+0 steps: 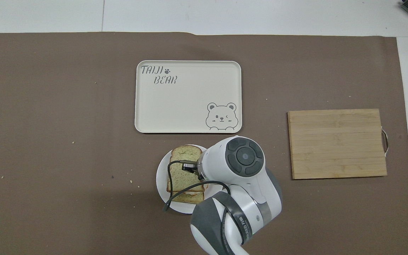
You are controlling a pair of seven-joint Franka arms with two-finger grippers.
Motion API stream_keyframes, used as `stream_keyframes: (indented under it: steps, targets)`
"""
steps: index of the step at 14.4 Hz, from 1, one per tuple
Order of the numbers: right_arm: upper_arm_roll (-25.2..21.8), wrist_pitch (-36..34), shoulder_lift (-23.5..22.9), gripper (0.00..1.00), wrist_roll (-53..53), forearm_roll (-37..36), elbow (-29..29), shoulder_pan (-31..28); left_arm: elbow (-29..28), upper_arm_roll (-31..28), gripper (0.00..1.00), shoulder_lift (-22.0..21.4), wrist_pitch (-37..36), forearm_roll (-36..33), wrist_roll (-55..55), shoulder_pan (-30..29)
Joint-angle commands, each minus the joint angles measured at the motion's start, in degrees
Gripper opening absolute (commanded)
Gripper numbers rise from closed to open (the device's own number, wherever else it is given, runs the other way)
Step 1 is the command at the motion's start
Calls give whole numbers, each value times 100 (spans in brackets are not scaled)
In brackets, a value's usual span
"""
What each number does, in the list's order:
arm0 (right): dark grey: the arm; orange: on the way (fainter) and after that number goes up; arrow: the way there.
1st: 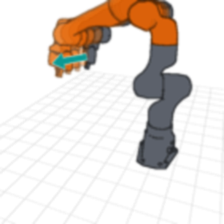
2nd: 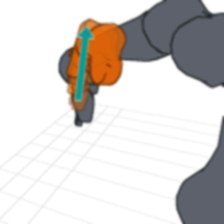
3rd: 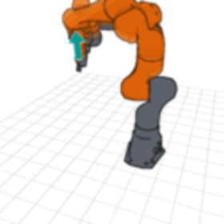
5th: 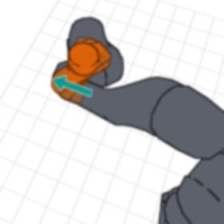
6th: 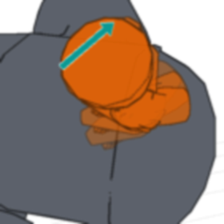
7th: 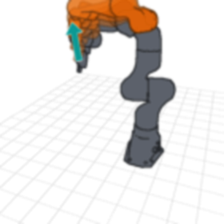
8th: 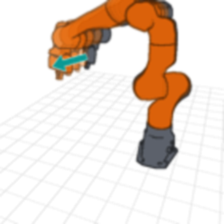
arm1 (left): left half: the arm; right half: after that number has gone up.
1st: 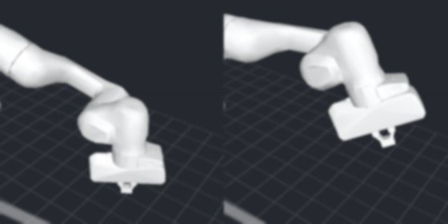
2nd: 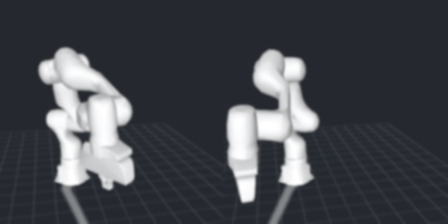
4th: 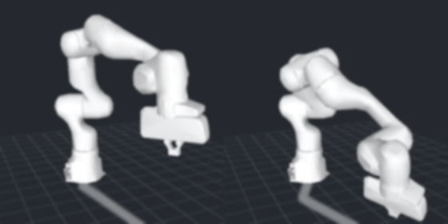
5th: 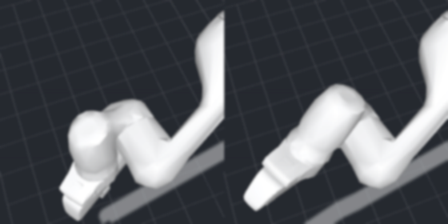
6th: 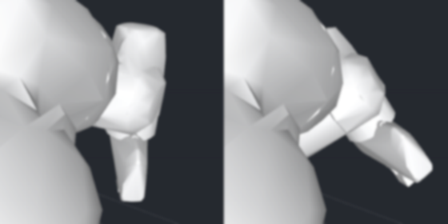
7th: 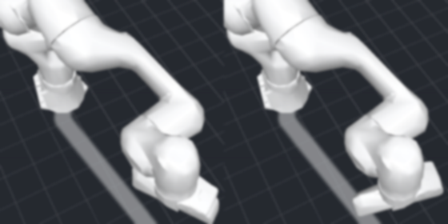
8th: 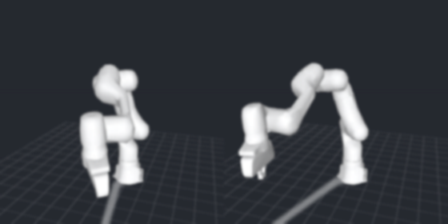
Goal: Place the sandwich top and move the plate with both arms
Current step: 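Lower the bread slice onto the egg on the plate, open the right gripper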
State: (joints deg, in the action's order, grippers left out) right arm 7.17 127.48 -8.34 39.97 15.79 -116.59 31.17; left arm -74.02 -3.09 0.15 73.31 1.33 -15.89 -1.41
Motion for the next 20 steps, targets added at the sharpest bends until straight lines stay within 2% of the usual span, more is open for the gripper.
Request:
stream_keyframes:
  steps: [1, 7, 8, 10, 13, 18, 20]
  targets:
    - [-23, 337, 78, 0, -77, 161, -346, 161, -192, 54, 100, -147, 61, -72, 7, -52]
    - [-23, 426, 35, 0, -437, 153, -628, 170, -192, 54, 100, -147, 52, -72, 7, -52]
    - [-23, 426, -9, 9, -437, 153, -620, 153, -192, 54, 100, -147, 52, -72, 7, -52]
    - [-40, 435, -97, 100, -454, 66, -497, 117, -192, 54, 100, -156, 61, -72, 7, -52]
    - [-84, 426, -72, 100, -525, -101, -321, -75, -192, 54, 100, -156, 61, -72, 7, -52]
    - [-84, 339, 236, 100, -638, -1041, 4, -927, -192, 54, 100, -156, 61, -72, 7, -52]
    - [-93, 286, 359, 100, -928, -1095, 39, -1191, -192, 54, 100, -147, 61, -72, 7, -52]
